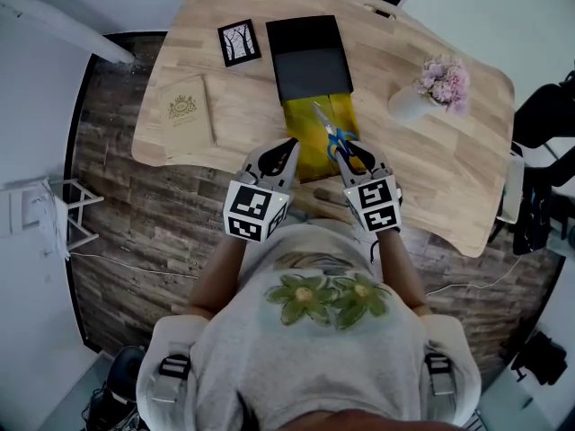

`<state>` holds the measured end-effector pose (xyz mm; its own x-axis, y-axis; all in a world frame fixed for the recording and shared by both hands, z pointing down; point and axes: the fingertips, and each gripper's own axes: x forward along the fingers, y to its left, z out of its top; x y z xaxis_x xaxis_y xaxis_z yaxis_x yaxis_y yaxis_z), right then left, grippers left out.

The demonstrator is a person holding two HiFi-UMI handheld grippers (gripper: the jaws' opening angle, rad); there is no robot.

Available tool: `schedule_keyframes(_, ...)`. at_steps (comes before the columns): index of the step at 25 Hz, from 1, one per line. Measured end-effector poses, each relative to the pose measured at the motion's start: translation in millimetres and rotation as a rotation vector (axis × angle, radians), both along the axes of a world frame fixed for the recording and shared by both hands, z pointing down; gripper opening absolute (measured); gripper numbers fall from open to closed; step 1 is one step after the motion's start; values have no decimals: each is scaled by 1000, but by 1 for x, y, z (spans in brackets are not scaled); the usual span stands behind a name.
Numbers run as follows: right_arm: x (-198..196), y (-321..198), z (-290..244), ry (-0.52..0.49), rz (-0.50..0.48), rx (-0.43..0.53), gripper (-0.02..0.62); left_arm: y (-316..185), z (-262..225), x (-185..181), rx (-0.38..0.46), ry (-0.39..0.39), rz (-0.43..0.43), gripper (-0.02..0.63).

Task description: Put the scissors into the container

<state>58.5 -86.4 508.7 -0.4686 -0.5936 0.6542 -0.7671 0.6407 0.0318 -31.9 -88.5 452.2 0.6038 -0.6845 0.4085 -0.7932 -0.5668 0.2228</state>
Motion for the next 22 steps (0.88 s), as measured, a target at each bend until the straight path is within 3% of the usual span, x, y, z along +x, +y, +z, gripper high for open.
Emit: schedule_keyframes(22,-5,-5,27,27,-25,-53,81,-5,15,-2,-33,-11,5,8)
